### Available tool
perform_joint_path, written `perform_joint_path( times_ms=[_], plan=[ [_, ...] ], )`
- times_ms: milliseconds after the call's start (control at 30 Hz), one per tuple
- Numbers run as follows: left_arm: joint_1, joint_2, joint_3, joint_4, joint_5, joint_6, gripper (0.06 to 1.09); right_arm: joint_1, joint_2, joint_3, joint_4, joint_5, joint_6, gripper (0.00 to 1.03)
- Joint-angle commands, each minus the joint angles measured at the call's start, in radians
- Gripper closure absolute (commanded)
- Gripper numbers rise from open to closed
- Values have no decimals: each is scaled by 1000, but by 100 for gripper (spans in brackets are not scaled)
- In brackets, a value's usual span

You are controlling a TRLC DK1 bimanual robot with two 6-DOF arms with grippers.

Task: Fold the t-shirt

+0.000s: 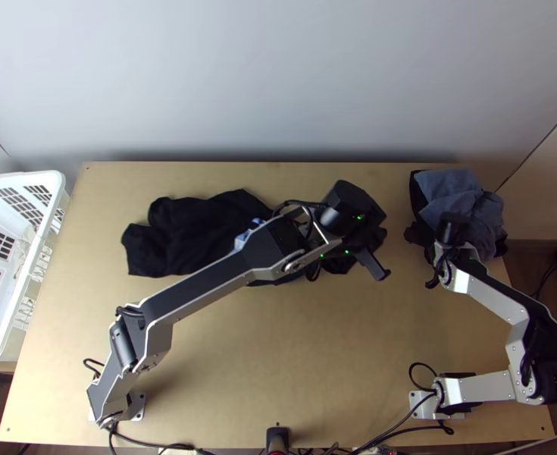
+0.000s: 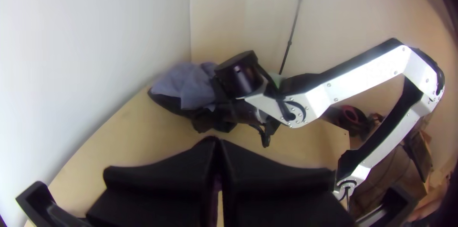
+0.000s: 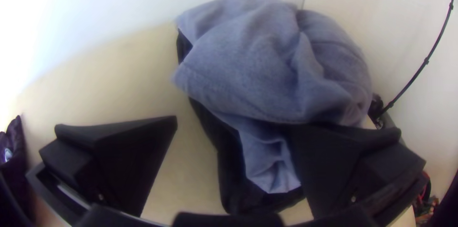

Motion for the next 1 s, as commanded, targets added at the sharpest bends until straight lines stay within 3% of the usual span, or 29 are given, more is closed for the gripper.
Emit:
perform_joint_path(
  times_ms=[0,33,67,100,167,433,567,733,967],
  plan=[
    [-28,42,7,15,48,-7,104,-42,35,-2,38,1,9,4],
    [-27,49,7,21,48,-21,102,-48,35,-2,41,1,17,4],
    [-24,58,7,38,48,-48,91,-56,35,-2,41,1,20,4],
    [-18,72,7,72,47,-100,71,-62,35,-2,43,1,29,4],
    [-7,95,7,89,47,-191,8,-70,35,-4,44,1,34,4],
    [36,85,5,-22,45,-211,10,-70,-4,-18,47,1,35,4],
    [88,12,-35,-120,35,-153,10,-62,-90,-42,26,-19,34,4],
    [202,-58,-73,-235,19,-125,10,18,-223,-53,-100,-129,40,4],
    [372,-104,-102,-379,5,-145,10,193,-332,-25,-261,-171,40,4]
  ],
)
